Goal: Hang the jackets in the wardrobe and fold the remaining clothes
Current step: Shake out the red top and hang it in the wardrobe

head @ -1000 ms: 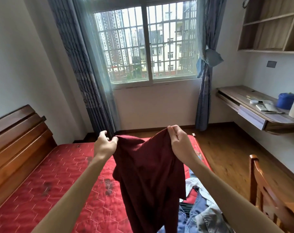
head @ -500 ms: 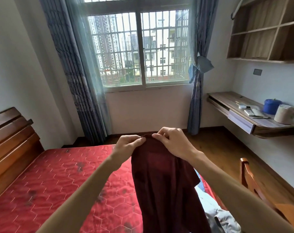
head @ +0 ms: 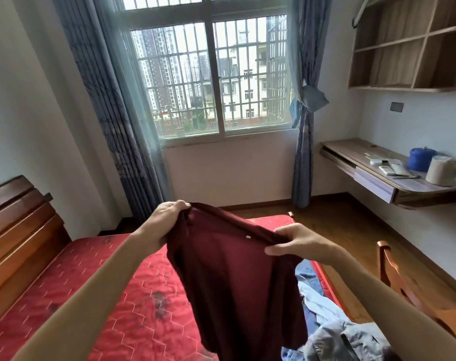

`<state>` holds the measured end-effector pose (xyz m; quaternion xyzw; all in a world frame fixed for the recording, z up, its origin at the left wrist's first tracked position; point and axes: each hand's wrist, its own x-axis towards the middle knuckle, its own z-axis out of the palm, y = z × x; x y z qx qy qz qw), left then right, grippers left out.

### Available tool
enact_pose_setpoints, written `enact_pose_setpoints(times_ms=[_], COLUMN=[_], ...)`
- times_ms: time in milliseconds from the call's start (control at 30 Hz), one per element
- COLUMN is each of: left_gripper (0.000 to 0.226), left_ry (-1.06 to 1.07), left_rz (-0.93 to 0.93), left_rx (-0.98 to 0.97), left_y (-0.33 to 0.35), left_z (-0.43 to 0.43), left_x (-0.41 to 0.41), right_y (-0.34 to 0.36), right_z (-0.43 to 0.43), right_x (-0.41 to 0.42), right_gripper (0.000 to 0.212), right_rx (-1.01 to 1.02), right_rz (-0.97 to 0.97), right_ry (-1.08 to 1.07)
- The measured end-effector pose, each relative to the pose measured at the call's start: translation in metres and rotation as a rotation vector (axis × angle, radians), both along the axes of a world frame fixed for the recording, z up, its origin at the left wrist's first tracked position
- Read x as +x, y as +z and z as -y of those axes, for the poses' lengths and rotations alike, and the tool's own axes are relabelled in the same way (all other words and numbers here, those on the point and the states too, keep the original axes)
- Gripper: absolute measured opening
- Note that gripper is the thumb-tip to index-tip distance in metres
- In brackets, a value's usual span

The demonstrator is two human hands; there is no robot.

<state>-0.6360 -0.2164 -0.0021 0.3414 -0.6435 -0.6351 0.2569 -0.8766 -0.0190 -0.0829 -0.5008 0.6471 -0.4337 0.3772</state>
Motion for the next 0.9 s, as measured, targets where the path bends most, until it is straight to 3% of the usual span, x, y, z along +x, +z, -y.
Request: enact_pose_setpoints(times_ms=[67, 200, 300, 433, 600, 700, 800, 900], left_gripper=[0.035, 0.017, 0.042, 0.042, 0.056, 0.04, 0.014, 0.029], left_ry=[0.005, -0.077, -0.179, -0.132, -0.049, 0.042, 0.005, 0.02], left_rz=[0.04, 0.097, 0.149, 0.161, 0.254, 0.414, 0.518, 0.673], left_rx=[-0.033, -0.26, -0.408, -0.74, -0.876, -1.047, -1.204, -1.211], left_y=[0.002, 0.012, 0.016, 0.022, 0.03, 0.035, 0.039, 0.041], left_z=[0.01, 0.024, 0.033, 0.038, 0.043, 0.038, 0.028, 0.025], left_x=[0.013, 0.049, 0.076, 0.102, 0.14, 0.168, 0.196, 0.228], right_y=[0.003, 0.005, 0.007, 0.024, 0.056, 0.069, 0.079, 0.083], right_z=[0.002, 0.015, 0.034, 0.053, 0.06, 0.065, 0.071, 0.078], right_x=[-0.005, -0.005, 0.002, 0.025, 0.053, 0.071, 0.089, 0.105], right_gripper=[0.051, 0.014, 0.019, 0.015, 0.023, 0.034, 0.022, 0.012], right_rx=[0.01, -0.032, -0.179, -0.368, -0.487, -0.559, -0.546, -0.493], right_rz=[0.038, -0.16, -0.304, -0.316, -0.456, -0.53, -0.619, -0.629], right_ry=[-0.007, -0.109, -0.282, -0.358, -0.215, -0.092, 0.042, 0.14])
